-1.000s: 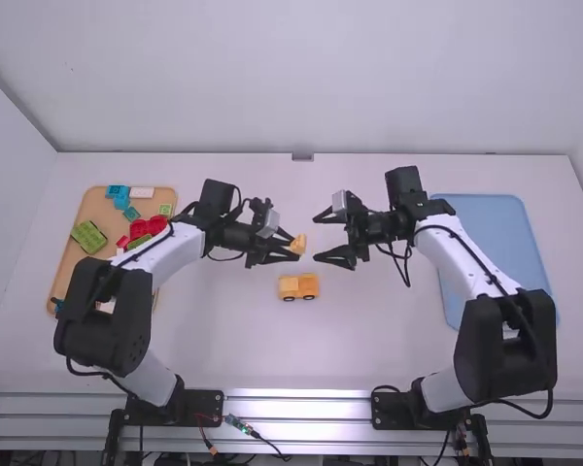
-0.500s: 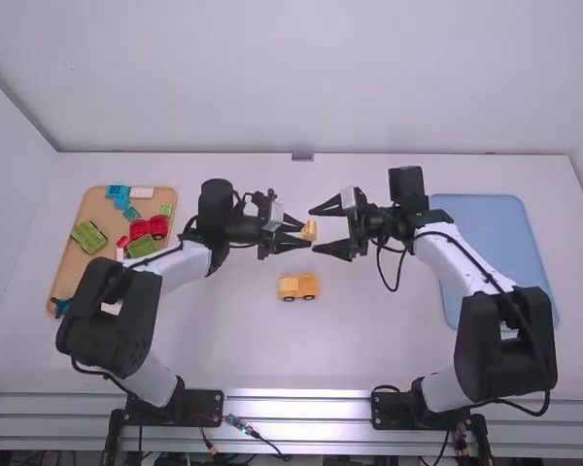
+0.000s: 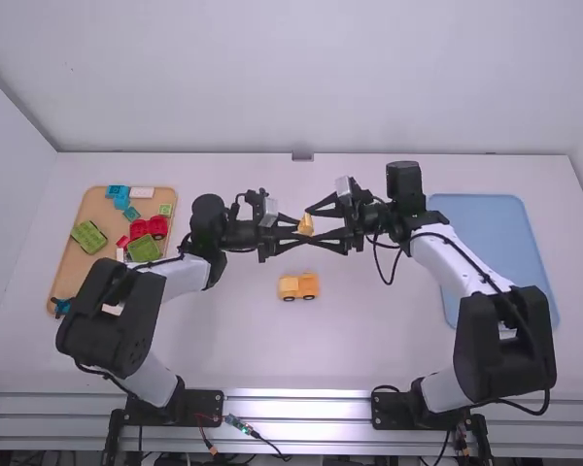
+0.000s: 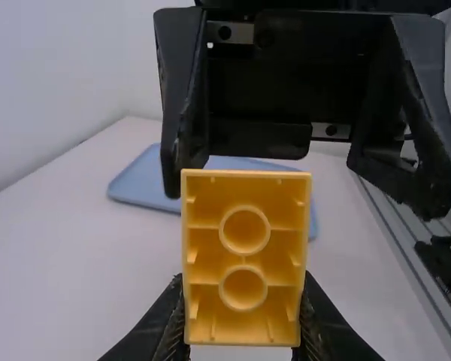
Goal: Assemble lego blocks to make yellow taxi
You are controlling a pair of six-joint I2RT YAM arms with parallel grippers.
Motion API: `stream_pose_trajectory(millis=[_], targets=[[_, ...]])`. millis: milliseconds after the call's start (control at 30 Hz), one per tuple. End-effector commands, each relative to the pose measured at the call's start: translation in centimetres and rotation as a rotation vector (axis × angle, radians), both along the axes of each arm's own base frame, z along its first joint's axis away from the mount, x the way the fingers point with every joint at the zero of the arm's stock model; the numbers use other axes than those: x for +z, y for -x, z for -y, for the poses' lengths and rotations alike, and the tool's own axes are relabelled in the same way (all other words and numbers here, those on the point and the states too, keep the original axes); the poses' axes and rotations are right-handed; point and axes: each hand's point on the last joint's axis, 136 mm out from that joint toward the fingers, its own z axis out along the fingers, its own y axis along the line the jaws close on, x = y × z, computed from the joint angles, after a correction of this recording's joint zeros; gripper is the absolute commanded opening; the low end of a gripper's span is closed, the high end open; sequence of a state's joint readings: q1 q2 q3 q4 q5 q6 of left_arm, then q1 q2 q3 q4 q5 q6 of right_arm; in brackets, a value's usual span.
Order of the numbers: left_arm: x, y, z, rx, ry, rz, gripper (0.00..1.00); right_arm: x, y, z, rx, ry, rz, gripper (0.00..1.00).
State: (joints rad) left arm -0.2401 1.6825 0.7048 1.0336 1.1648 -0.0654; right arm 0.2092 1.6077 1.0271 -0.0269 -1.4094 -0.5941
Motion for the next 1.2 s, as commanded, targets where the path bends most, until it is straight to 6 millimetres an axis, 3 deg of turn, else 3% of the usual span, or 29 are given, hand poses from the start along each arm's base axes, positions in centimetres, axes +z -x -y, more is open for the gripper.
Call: stream_pose_trajectory(millis=[0,233,800,1167], targets=[[0.04,-0.15,-0.13,0.007,0.007,-0.008,0.02,0.13,0.23,-0.37,-0.022,0.026,-0.041,0.67],[0.22,-0.12,-0.17,0.008,0.014,-0.013,0.02,0.24,0.32,-0.68,-0.015,0.025,-0.031,0.56],[0.30,-0.10,-0.16,0.008,0.016,-0.006,0.02,0.03,0.18,-0.72,-0.025,0.035,-0.034,0.45],[0.30,-0.09,-0.16,0.007,0.016,-0.007,0.02,-0.13,0.21,-0.68,-0.027,0.036,-0.033,0.31]])
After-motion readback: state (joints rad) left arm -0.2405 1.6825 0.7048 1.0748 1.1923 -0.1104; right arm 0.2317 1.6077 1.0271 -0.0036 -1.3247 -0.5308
